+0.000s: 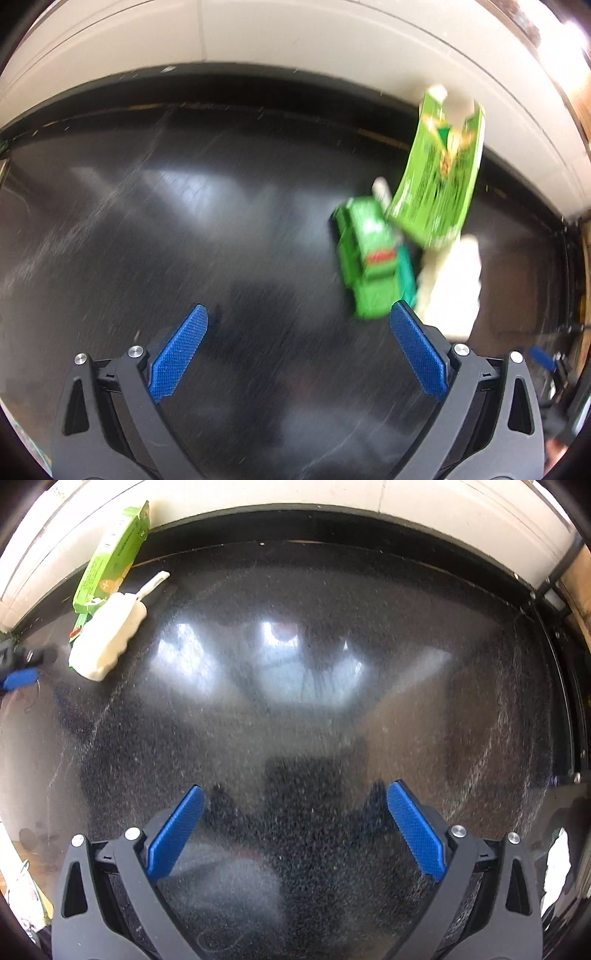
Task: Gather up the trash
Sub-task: 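Move both open grippers back over the countertop, then reach the left gripper to the green toy car while the right reaches the white plastic piece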
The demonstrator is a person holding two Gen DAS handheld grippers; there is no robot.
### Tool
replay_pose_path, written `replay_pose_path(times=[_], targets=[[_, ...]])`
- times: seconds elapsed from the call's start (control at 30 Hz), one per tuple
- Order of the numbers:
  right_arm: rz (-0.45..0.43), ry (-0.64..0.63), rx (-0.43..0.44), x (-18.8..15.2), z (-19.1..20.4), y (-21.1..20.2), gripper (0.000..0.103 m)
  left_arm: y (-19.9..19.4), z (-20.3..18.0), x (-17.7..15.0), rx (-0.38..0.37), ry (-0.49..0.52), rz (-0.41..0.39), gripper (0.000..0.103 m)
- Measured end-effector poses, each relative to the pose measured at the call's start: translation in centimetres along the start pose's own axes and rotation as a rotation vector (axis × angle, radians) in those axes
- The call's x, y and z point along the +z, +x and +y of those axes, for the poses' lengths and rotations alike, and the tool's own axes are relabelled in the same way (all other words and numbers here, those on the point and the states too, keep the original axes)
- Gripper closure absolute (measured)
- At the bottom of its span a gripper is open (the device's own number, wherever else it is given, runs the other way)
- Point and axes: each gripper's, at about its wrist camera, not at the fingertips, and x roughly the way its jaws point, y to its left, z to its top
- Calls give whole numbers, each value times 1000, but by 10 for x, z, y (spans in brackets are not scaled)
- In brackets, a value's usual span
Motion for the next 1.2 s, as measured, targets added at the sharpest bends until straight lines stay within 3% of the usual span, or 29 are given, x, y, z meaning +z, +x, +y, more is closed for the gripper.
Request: replay_pose_path(times=[0.2, 0.3, 0.53, 0.6, 0.77, 0.9, 0.97, 1.03, 1.07, 1.1, 1.13, 1.17, 1.2], targets=[[14, -25, 12, 15, 7, 9, 7, 25, -9, 39, 7, 1, 8, 6], [15, -37, 14, 17, 15, 12, 7, 27, 4, 47, -14, -20, -3, 6], [-6, -85, 73, 33, 51, 13, 7, 14, 52, 50, 45, -46, -9, 6], [-7, -108, 102, 40, 66, 14, 7, 10, 58, 52, 25, -64, -10, 6], [-3, -140, 179, 65, 102, 17, 7, 5, 48, 50, 5, -50, -21, 6], [-16, -165, 197, 87, 122, 22, 7, 21, 38, 51, 54, -14, 0, 7], [-25, -157, 213, 100, 128, 23, 7, 25, 44, 48, 66, -21, -10, 12], [-29, -148, 220, 111, 131, 28, 9, 24, 43, 45, 107, 18, -67, 40], [-21, -138, 231, 118, 133, 33, 15, 20, 47, 44, 126, 31, -89, 74], [-10, -128, 245, 122, 133, 37, 46, 17, 53, 43, 113, 14, -95, 72], [34, -98, 310, 127, 133, 47, 66, 15, 62, 43, 66, -25, -85, 72], [60, -61, 354, 130, 131, 53, 77, 14, 69, 42, 52, -45, -71, 72], [58, -41, 361, 128, 132, 51, 80, 11, 75, 38, 36, -64, -58, 72]])
